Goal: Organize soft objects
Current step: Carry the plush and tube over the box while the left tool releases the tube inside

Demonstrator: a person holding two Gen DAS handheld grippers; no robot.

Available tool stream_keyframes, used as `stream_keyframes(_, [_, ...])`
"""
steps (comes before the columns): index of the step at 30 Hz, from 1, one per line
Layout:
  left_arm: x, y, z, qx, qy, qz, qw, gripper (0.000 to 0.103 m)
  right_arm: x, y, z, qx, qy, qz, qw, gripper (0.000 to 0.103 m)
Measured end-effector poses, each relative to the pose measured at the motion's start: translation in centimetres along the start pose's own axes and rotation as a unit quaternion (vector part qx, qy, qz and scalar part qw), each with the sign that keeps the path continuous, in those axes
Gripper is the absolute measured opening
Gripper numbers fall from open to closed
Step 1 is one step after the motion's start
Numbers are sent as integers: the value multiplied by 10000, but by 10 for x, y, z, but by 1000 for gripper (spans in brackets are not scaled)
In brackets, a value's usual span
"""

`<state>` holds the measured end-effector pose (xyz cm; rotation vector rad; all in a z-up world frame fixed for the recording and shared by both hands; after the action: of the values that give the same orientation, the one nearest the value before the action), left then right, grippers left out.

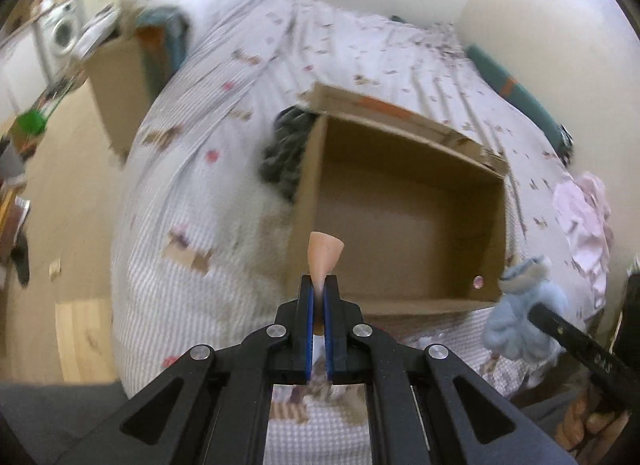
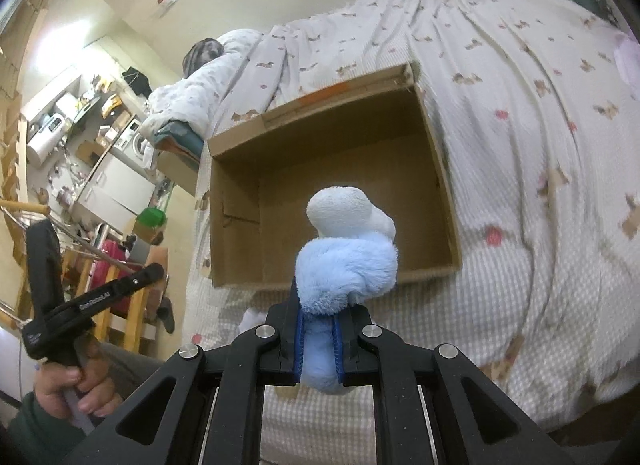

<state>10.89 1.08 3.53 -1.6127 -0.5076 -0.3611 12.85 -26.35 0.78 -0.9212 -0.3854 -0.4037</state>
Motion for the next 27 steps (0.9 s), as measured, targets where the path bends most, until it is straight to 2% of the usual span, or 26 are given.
stream_keyframes(4, [19,8,-31,192,644,-323,9972,4,21,8,2,-57,-87,-56,9999,13])
stream_keyframes(10, [39,44,-50,-11,712,-69,9974,4,47,35,-6,-75,-74,-20,9999,13])
stream_keyframes(13, [43,60,-60,-35,836,-105,9964,4,53,52,-9,-125,-135,7,9998,13])
stream_keyframes(16, [42,78,-65,-48,903,-29,9959,4,53,68,-14,-279,-262,20,9993,13])
stream_keyframes(21, [36,108,-62,-125,808,253,9963,4,51,89,-26,-359,-68,167,9992,13])
stream_keyframes(27, [27,128,-65,-7,877,433,9952,5,48,111,-33,-395,35,410,9984,13])
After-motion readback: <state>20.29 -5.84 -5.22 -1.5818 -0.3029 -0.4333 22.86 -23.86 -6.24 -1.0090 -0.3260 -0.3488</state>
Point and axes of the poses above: each gripper's, at about its wrist camera, not at the fingertips, and y roughly the way its jaws point, z to its left, x to its top, the point moved 2 cm from there along y, roughly the way its jaws point, and after that the axes turned 7 degrees about x, right-handed, at the moved point
